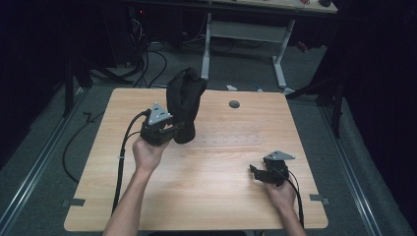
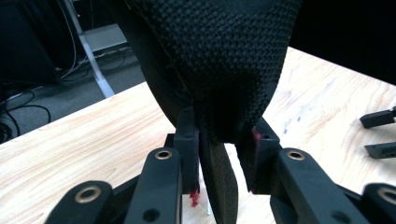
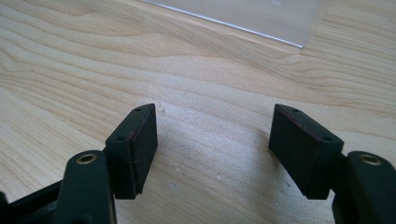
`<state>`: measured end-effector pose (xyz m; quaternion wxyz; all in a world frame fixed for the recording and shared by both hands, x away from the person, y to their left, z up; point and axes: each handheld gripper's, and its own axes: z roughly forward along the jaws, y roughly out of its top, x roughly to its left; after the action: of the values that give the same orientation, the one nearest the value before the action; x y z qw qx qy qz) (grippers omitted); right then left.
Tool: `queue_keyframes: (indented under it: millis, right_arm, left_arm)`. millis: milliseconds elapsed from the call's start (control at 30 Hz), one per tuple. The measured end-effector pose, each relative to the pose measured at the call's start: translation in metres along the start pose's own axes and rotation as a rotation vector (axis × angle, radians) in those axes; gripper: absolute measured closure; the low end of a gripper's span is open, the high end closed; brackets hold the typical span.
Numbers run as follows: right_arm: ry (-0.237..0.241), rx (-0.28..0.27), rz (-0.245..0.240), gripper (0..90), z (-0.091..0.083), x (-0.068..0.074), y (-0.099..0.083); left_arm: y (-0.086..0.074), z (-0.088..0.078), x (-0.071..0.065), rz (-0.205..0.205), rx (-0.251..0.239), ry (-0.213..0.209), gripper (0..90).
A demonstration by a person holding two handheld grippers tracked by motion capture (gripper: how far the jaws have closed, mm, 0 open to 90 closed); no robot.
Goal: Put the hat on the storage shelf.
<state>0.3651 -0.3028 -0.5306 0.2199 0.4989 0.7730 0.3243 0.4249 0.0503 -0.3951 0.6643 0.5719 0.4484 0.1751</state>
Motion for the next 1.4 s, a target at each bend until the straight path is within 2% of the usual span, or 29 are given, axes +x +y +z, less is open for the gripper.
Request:
queue_keyframes:
  millis: [167,433,533,700,767,867,1000,1133,1200,1300,1400]
  right_arm:
    - [0.000,0.000,0.001,32.6,0.000,0.000,0.000]
    - [0.000,-0.001,0.001,32.6,0.000,0.000,0.000]
    - [0.000,-0.001,0.001,32.6,0.000,0.000,0.000]
    - [0.001,-0.001,0.000,32.6,0.000,0.000,0.000]
    - [0.001,-0.001,-0.001,32.6,0.000,0.000,0.000]
    - [0.001,-0.001,-0.001,32.6,0.000,0.000,0.000]
    - [0.001,-0.001,-0.001,32.6,0.000,0.000,0.000]
    - [0.001,-0.001,-0.001,32.6,0.000,0.000,0.000]
    - [0.001,-0.001,-0.001,32.6,0.000,0.000,0.000]
    - [0.001,0.000,-0.001,32.6,0.000,0.000,0.000]
    - [0.001,-0.002,0.000,32.6,0.000,0.000,0.000]
  left_arm:
    - [-0.005,0.004,0.001,0.014,-0.004,0.002,71.2]
    - [-0.019,0.013,0.007,0.001,0.011,0.011,70.7]
    - [-0.021,0.013,0.009,-0.010,-0.002,0.006,70.4]
    - [-0.025,0.012,0.013,-0.006,0.007,0.012,69.7]
    - [-0.029,0.013,0.018,-0.019,0.015,0.022,69.5]
    - [-0.030,0.013,0.025,-0.065,0.011,0.019,69.2]
    - [-0.030,0.014,0.022,-0.062,0.015,0.026,68.4]
    - [-0.029,0.014,0.024,-0.087,0.023,0.029,66.0]
    - [-0.028,0.014,0.024,-0.108,0.029,0.030,64.2]
    - [-0.027,0.015,0.025,-0.144,0.042,0.035,52.7]
    - [-0.027,0.015,0.026,-0.144,0.052,0.040,41.6]
